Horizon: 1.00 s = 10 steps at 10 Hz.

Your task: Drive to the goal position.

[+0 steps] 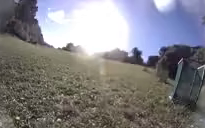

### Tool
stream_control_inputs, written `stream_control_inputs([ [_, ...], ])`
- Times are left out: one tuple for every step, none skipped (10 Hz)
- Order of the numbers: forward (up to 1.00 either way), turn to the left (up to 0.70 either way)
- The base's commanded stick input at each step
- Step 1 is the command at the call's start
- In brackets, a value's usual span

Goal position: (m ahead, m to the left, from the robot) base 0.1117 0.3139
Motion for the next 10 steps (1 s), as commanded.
stream_control_inputs([
  [0.50,-0.50],
  [0.50,-0.41],
  [0.50,-0.25],
  [0.50,-0.12],
  [0.50,-0.06],
  [0.50,0.00],
  [0.50,0.00],
  [0.50,0.00],
  [0.50,0.00],
  [0.50,0.00],
])
